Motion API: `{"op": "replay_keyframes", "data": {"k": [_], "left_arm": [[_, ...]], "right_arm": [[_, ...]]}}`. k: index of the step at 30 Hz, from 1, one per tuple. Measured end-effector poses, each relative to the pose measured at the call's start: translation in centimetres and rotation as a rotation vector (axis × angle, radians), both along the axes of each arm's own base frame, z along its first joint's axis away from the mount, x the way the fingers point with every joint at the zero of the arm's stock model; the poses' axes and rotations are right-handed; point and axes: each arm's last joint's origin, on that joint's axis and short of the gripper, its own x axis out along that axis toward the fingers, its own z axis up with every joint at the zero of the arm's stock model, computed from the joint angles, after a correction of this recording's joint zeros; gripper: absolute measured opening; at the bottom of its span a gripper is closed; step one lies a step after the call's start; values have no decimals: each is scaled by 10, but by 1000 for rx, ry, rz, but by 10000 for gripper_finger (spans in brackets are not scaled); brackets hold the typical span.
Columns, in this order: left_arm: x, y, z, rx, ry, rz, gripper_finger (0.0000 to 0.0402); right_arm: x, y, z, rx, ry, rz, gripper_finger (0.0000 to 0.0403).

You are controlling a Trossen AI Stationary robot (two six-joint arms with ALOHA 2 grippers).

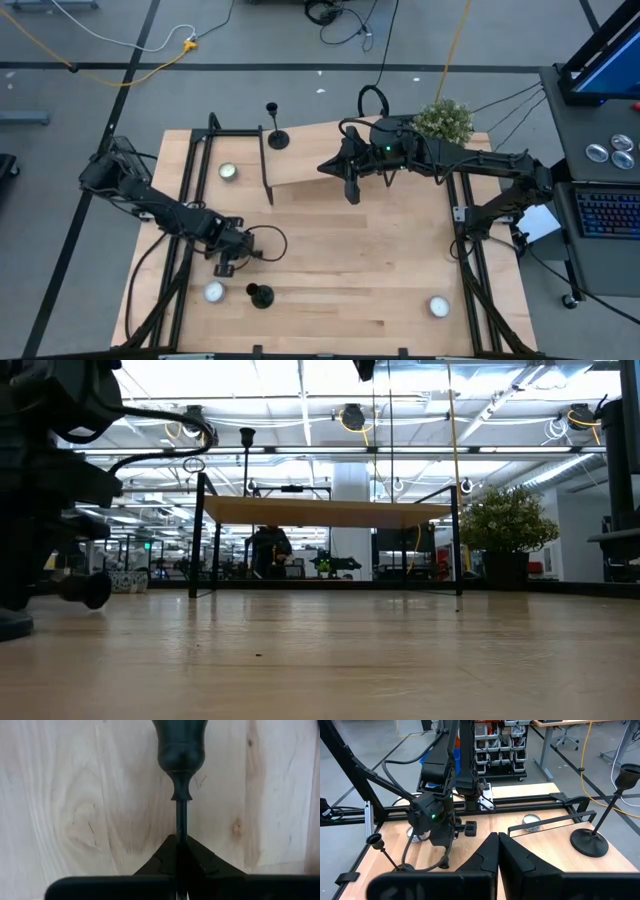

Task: Pick & Place candle stick holders
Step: Put the top candle holder on the shelf

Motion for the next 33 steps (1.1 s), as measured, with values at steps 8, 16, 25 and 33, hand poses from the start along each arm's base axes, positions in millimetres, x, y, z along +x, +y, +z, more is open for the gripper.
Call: {"op": "replay_keyframes", "data": {"k": [8,16,25,33], "left_arm": [[1,7,2,-87,73,138,11],[9,8,25,-110,131,152,9],[13,7,69,-55,213,119,9],[12,11,119,93,245,141,9]], "right_arm": [[0,0,0,0,0,0,0],[0,0,0,0,0,1,0],[0,0,0,0,0,4,0],[0,0,0,-2,0,5,0]]}}
